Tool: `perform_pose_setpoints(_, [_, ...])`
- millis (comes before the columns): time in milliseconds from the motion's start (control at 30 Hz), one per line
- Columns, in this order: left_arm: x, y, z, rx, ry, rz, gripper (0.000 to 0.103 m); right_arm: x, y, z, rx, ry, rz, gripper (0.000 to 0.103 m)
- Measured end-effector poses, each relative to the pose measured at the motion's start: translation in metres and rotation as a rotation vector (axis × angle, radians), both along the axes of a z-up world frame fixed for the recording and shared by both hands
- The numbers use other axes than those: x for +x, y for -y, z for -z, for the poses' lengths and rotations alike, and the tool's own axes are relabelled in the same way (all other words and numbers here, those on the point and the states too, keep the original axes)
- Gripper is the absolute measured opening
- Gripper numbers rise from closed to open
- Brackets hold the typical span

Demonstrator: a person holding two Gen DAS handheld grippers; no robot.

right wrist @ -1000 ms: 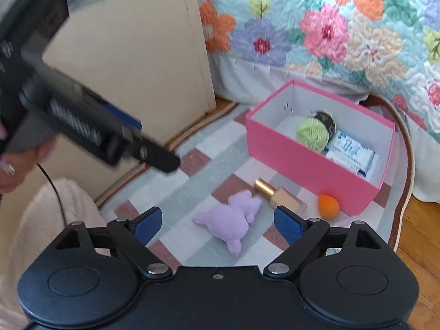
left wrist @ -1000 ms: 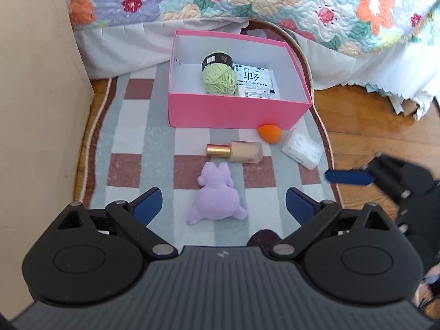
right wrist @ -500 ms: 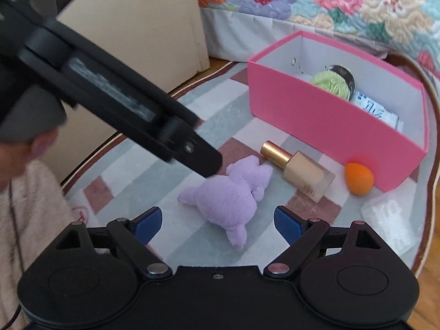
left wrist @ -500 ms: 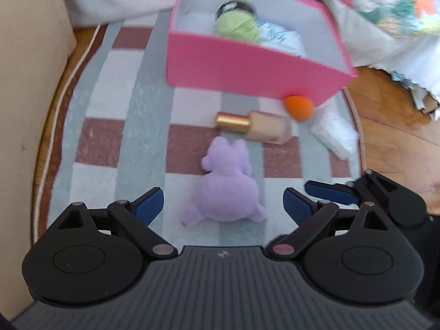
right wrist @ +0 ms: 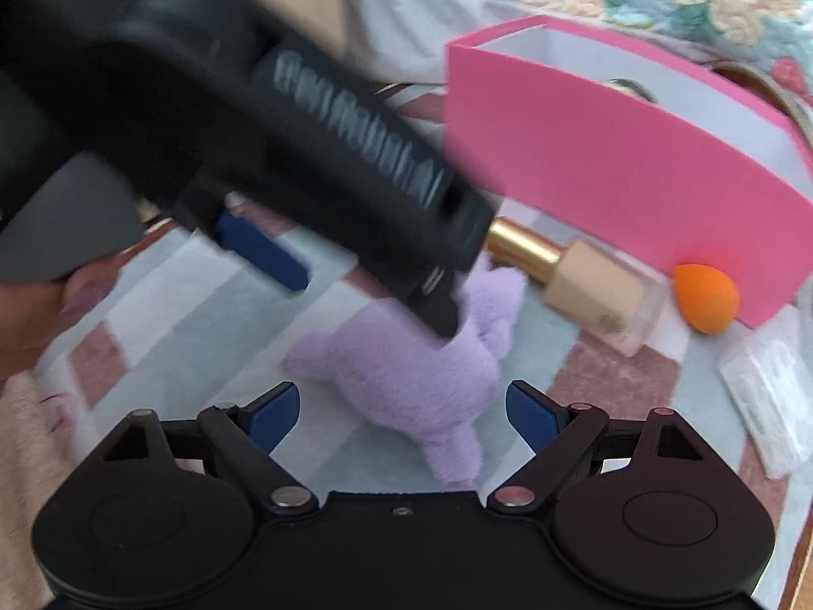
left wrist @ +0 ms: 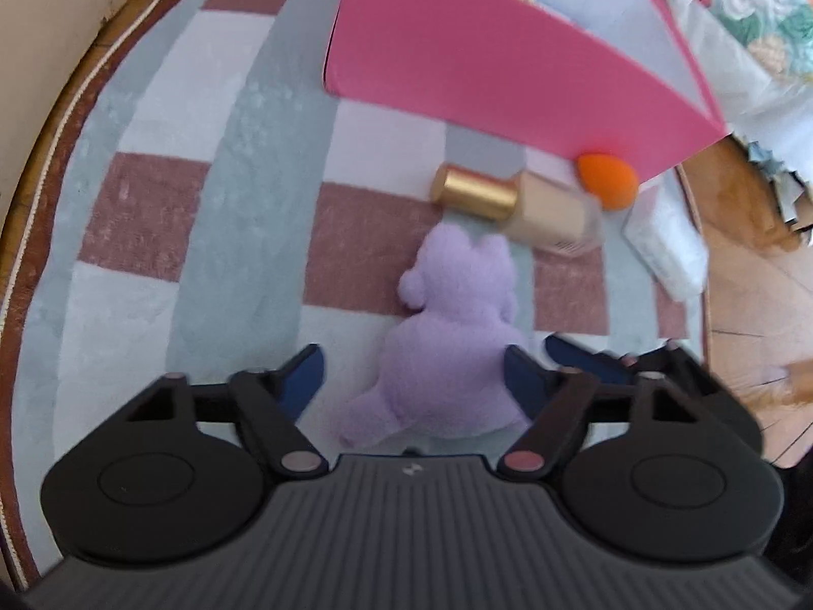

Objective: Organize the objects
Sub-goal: 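Close the left tool on the lilac plush toy, then carry the plush toy with the left tool into the pink box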

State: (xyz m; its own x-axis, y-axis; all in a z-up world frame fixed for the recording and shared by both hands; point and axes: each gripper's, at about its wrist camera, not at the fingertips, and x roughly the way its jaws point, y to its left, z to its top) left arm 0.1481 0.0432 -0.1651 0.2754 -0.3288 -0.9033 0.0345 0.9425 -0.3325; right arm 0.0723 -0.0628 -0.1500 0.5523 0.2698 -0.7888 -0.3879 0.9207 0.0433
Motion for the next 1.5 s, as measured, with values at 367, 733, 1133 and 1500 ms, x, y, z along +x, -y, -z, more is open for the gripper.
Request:
perform_pose_setpoints(367, [-0.011, 0.008, 0.002, -0.122, 0.006, -0.021, 0.039, 0.001, 0.015, 0.004, 0.079, -0.04, 0.057, 0.063])
perform_pose_setpoints(733, [-0.046, 0.017, -0.041, -0.138, 0.015, -0.032, 0.039, -0.022, 0.027, -0.041, 0.096, -0.121, 0.015, 0.063])
perform_pose_setpoints(1133, [-0.065, 0.044, -0.131, -0.091, 0.055, 0.082, 0.039, -0.035, 0.047, -0.116, 0.071, -0.138, -0.024, 0.063])
perform_pose_setpoints(1500, [-0.065, 0.064, -0.205, -0.085, 0.192, 0.113, 0.039, -0.028, 0.069, -0.181, 0.057, -0.055, -0.033, 0.063])
